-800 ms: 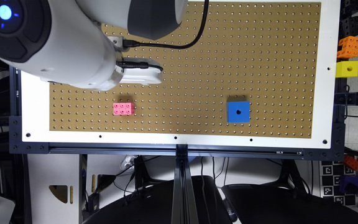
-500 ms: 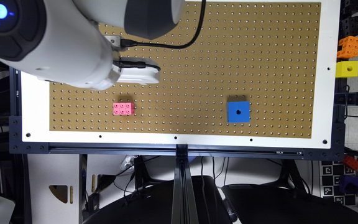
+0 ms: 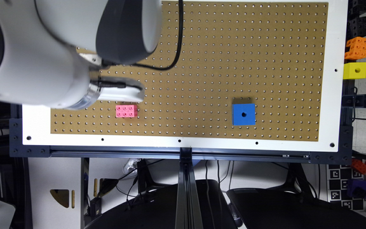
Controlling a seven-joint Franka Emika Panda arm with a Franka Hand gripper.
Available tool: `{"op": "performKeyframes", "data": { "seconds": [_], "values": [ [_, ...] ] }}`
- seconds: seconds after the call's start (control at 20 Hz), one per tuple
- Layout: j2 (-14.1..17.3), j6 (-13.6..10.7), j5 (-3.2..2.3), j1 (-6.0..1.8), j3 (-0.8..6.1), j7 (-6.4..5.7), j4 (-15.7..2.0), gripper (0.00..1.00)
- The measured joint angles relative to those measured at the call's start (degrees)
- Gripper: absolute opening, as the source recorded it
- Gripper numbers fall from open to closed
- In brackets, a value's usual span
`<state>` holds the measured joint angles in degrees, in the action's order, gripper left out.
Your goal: Pick up pink block.
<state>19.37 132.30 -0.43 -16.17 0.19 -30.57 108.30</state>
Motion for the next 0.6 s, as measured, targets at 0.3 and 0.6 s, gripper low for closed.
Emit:
{"op": "performKeyframes", "data": {
  "seconds": [0.3,0.6],
  "values": [
    [1.59,-0.23,0.0,-0.22,0.0,0.2,-2.08,1.0],
    [3.94,0.98,0.0,-0.21,0.01,0.21,-2.09,1.0]
  ]
}}
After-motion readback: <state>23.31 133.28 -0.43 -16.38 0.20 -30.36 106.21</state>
